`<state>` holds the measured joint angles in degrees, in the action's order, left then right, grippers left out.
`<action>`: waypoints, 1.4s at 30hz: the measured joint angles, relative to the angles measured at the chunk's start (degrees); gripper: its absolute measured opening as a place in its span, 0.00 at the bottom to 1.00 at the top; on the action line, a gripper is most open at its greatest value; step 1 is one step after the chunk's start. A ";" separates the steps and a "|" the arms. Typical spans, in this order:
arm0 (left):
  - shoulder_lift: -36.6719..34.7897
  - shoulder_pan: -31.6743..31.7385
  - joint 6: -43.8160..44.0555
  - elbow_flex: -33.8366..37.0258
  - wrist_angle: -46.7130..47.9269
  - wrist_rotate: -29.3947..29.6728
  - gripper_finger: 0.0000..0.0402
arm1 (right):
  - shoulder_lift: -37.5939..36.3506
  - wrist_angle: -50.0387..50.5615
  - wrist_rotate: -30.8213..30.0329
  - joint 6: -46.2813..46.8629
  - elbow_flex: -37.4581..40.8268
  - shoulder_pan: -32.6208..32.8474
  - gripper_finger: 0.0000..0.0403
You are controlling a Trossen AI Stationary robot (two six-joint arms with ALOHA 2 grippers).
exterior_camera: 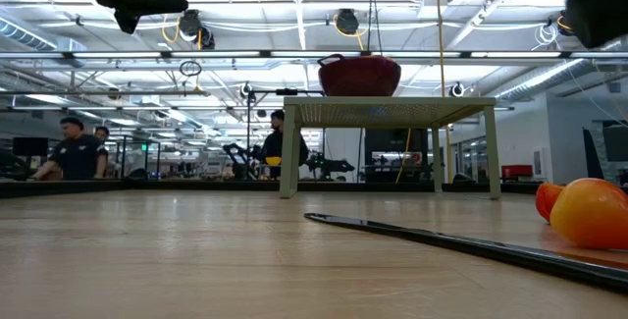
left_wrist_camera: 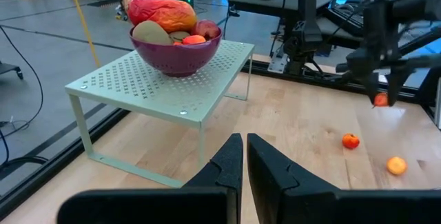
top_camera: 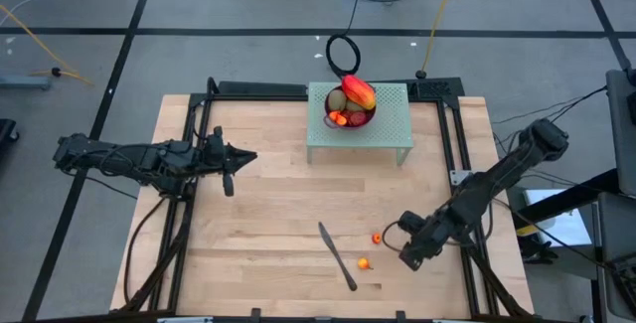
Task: Pick & Place Fruit
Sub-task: Put the orange pear into the violet strainer bowl on the shelf
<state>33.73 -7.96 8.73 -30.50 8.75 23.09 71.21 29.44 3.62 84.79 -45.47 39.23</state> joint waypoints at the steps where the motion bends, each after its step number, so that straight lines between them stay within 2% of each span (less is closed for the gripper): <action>1: 0.01 0.01 0.00 0.00 0.00 0.00 0.05 | -0.92 -1.21 -1.37 -0.25 0.00 -0.52 0.33; 7: 0.01 -0.01 0.00 0.00 0.00 0.00 0.05 | -4.95 -10.45 -9.83 -5.44 0.00 -4.32 0.33; 11: 0.01 -0.01 0.00 0.00 0.00 0.00 0.05 | -6.06 -18.13 -12.73 -10.86 0.00 -7.40 0.33; 18: 0.01 -0.01 0.02 0.00 0.00 0.00 0.05 | -6.19 -32.64 -12.80 -22.25 0.00 -13.10 0.33; 30: 0.00 -0.01 0.02 0.00 0.00 0.00 0.05 | -6.19 -51.68 -12.53 -43.71 0.00 -25.12 0.33; 42: -0.01 0.01 0.02 0.00 0.00 0.00 0.05 | -6.19 -60.11 -12.35 -61.05 0.00 -36.43 0.33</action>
<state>33.72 -7.94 8.75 -30.50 8.75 23.09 65.01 -30.68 -8.73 23.73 -45.47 2.81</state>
